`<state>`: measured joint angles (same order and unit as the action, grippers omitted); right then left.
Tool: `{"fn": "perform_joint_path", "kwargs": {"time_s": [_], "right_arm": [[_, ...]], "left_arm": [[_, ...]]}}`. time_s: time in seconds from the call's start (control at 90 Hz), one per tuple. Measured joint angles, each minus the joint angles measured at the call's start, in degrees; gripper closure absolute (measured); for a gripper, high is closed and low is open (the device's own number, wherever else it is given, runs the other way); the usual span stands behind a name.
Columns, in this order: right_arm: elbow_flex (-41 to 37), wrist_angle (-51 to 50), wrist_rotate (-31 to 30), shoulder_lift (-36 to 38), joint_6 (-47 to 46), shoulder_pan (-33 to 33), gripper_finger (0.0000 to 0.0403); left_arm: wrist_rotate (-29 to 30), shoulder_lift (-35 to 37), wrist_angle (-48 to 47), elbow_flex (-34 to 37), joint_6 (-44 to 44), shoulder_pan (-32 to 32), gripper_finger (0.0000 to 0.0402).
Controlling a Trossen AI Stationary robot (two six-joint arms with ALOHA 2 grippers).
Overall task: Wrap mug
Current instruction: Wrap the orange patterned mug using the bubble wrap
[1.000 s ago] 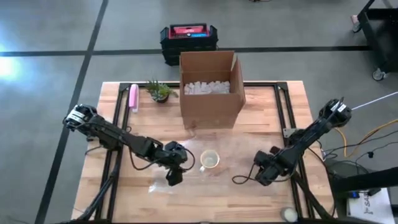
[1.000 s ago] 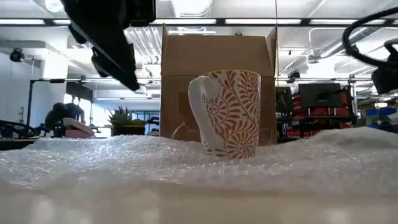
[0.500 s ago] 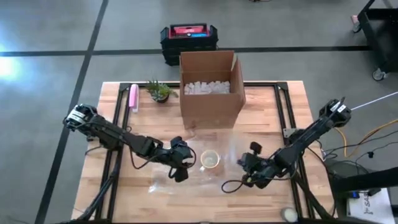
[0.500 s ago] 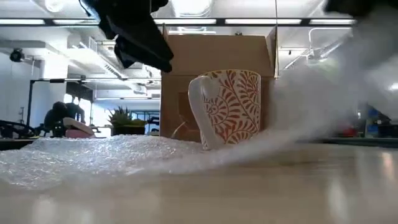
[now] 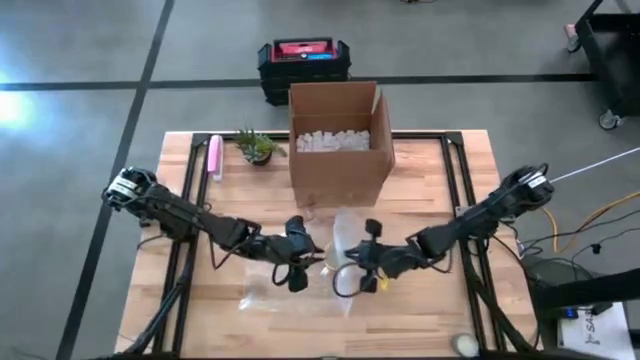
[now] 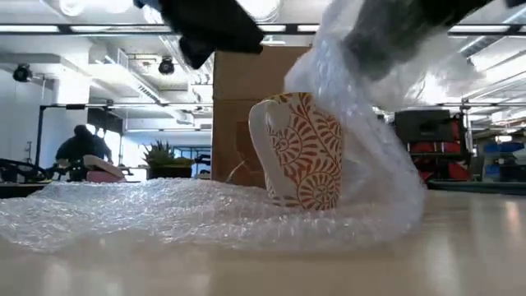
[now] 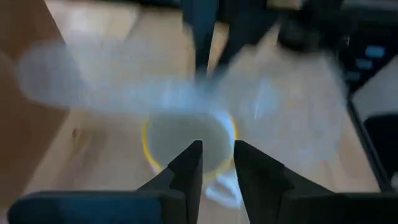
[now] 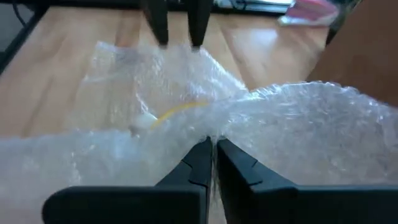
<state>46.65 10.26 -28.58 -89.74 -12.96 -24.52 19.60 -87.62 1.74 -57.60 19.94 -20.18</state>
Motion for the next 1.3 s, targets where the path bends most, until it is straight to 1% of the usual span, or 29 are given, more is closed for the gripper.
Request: {"fn": "perform_joint_path", "kwargs": {"time_s": [0.167,0.256,0.633,1.044,1.211,1.3], "right_arm": [[0.58,1.18,0.57,-2.58,1.62,0.2,0.04],[1.32,1.21,0.57,-3.17,2.58,0.2,0.04],[1.62,1.13,0.55,-3.03,3.15,0.18,0.04],[1.62,1.16,0.55,-2.97,3.42,0.18,0.04],[1.62,1.2,0.55,-2.97,2.81,0.18,0.04],[2.13,1.07,0.55,-2.97,3.03,0.18,0.04]], "left_arm": [[0.08,-2.05,5.26,0.02,-4.9,1.36,0.0347],[0.03,-3.11,6.75,0.02,-5.72,2.06,0.0352],[0.93,-3.46,8.1,0.05,-8.95,4.56,0.0359],[0.89,-3.62,8.87,0.52,-9.84,4.49,0.0363],[0.59,-3.62,15.9,0.55,-10.75,4.6,0.0364],[0.43,-3.62,16.74,0.55,-14.06,4.62,0.0364]]}}
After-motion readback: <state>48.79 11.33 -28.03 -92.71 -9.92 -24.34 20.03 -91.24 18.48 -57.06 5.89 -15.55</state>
